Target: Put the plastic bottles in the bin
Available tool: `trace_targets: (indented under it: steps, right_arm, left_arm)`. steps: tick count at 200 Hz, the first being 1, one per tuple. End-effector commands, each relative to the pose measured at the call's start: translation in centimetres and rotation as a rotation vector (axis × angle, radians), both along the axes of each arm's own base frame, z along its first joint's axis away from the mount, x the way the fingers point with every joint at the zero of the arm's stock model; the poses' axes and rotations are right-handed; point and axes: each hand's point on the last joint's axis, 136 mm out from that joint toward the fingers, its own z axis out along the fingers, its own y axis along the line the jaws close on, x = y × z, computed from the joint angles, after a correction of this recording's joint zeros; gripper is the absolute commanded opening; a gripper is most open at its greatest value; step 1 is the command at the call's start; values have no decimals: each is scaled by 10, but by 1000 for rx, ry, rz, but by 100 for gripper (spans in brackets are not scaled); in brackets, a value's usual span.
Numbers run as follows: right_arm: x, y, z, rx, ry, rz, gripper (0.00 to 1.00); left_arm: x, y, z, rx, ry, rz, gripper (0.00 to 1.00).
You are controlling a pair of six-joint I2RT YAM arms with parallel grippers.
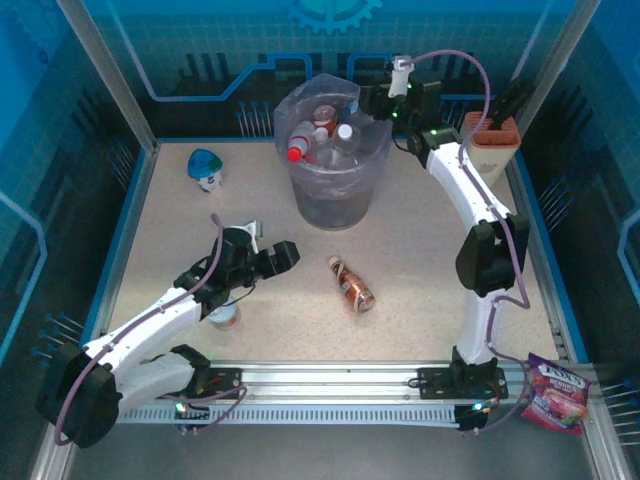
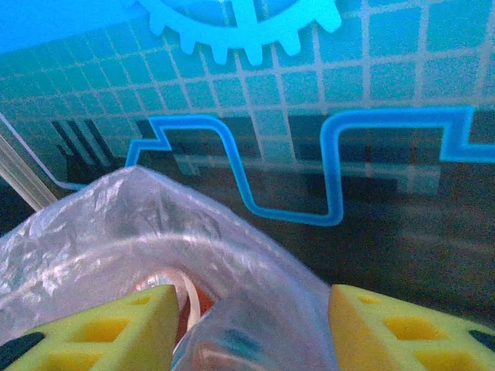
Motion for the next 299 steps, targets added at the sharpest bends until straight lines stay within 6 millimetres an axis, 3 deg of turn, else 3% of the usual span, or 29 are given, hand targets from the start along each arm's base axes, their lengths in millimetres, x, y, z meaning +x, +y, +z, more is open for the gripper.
trace_targets:
  steps: [1,18,45,69,89,113,156,191,222,299]
  right_arm:
    - [-20,-7,6,-15,-10,-1,54]
    - [-26,-7,13,-12,-18,12,54]
    - [-50,-8,46,-7,-49,48,63]
    - [-93,-19,71,-11,-56,57,71]
    - [-135,-27,66,-37,-6,60,73]
    - [-190,-32,29,-113,127,58,74]
    - [-294,-34,-78,-342,433,43,74]
    - [-342,-26,-151,-453,675,107,75]
    - [-359,-15,-196,-576,799,164,78]
    - [-324,51,-263,-726,866,288,75]
  left_arm:
    - [1,-3,4,-13,-6,-16,92]
    - [3,-5,4,-18,-5,-22,92]
    - [4,-6,4,-18,2,-28,92]
    - [5,-6,4,-21,-1,-24,92]
    - [7,-6,2,-18,11,-17,92]
    - [11,-7,1,-23,23,-16,92]
    - [15,8,-10,15,63,26,93]
    - [12,12,-11,21,66,16,94]
    - [6,12,-16,17,79,4,94]
    - [-10,29,-15,38,78,30,94]
